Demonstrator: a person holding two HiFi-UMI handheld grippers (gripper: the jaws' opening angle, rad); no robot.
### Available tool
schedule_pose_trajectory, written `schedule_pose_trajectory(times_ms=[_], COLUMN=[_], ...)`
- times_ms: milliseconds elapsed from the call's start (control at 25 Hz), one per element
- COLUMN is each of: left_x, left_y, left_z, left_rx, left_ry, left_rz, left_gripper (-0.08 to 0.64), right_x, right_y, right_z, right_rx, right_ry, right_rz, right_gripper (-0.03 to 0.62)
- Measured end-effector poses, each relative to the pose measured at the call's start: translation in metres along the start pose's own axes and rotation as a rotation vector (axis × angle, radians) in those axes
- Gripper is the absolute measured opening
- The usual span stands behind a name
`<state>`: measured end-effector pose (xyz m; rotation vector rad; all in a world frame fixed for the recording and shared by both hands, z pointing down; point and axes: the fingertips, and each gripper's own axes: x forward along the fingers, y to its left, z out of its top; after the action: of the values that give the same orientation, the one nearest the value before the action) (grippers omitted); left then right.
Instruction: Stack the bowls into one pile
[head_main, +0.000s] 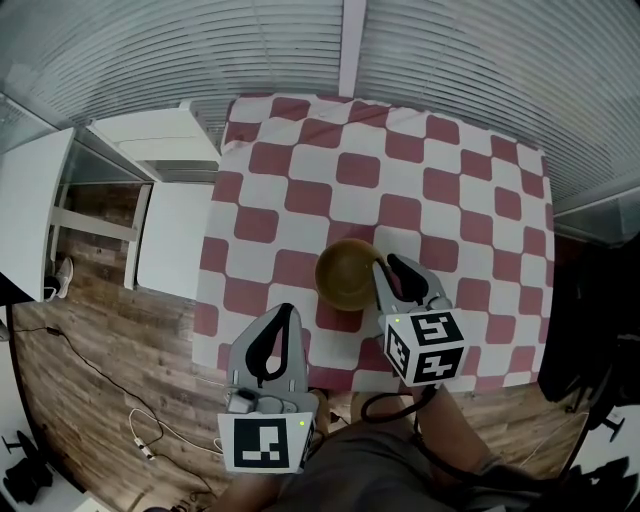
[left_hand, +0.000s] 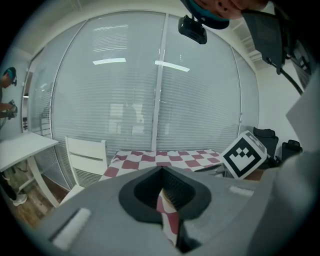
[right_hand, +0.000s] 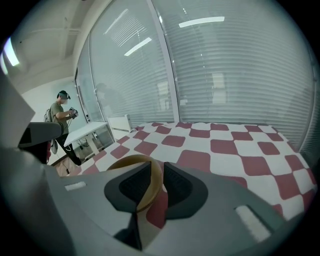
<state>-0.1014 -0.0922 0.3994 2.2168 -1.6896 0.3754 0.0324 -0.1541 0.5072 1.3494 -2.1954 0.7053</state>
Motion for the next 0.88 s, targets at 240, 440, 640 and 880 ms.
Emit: schedule_pose_trajectory(times_ms=[240, 440, 640, 880], left_x=[-0.017, -0.039, -0.064, -0.093], left_y=[-0.003, 0.0, 0.006, 0.004], left_z=[0.024, 0.056, 0.096, 0.128], left_rx=[0.024, 0.073, 0.114, 0.191], left_ry=[-0.077, -0.148, -0.234, -0.331], left_rz=[0.0, 0.003, 0.01, -0.011], left_gripper=[0.0, 0.0, 0.0, 0.0], right_x=[-0.026, -0.069, -0.12, -0.168], right_y=[0.005, 0.026, 0.056, 0.096], right_z=[0.033, 0.078, 0.12, 0.144], right_rx=[-0.02, -0.052, -0.088, -0.134], right_ry=[-0.103, -0.243, -0.399, -0.52], right_rz=[-0.014, -0.011, -0.008, -0.001], right_gripper=[0.098, 0.08, 0.05, 0.026])
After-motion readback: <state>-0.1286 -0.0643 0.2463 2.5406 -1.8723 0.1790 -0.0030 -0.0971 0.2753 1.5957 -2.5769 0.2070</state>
